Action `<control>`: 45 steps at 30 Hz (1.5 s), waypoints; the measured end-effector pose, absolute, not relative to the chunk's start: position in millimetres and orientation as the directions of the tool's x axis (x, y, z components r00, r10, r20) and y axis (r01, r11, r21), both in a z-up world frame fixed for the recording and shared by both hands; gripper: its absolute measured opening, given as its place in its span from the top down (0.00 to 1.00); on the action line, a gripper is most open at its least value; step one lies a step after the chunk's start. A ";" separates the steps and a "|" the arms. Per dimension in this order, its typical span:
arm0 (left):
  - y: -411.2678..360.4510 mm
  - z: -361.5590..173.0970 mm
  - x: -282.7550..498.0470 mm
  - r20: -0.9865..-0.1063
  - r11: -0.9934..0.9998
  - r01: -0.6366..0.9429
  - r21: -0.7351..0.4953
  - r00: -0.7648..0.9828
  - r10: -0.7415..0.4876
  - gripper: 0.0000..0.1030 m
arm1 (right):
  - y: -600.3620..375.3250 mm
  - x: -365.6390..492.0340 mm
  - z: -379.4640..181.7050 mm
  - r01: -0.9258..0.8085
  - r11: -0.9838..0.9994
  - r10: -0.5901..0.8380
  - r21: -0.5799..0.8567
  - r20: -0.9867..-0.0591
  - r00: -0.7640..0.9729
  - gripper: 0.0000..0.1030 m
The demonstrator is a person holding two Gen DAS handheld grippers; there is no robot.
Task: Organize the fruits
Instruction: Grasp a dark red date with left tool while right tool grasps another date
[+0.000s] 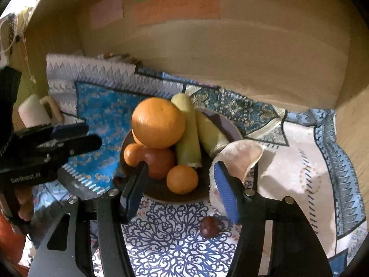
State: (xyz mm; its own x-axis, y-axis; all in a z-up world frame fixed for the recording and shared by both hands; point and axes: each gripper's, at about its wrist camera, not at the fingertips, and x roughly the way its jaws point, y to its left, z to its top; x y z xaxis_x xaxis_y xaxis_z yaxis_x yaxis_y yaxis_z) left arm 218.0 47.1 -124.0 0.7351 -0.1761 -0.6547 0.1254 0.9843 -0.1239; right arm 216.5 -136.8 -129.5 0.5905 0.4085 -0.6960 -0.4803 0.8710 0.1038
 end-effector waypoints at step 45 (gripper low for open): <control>7.9 -194.9 239.5 -0.785 0.969 0.241 -0.060 0.588 -0.195 0.70 | -165.5 206.0 -186.8 -0.407 0.907 0.316 0.106 -0.809 0.496 0.81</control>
State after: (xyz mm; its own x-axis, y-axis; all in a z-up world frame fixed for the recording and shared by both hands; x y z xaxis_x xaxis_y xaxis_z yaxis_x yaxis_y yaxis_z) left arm 239.5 7.9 -194.9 0.5884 -0.1949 -0.7847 0.2405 0.9688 -0.0602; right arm 206.0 -165.5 -186.8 0.4956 0.3163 -0.8089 -0.4069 0.9074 0.1055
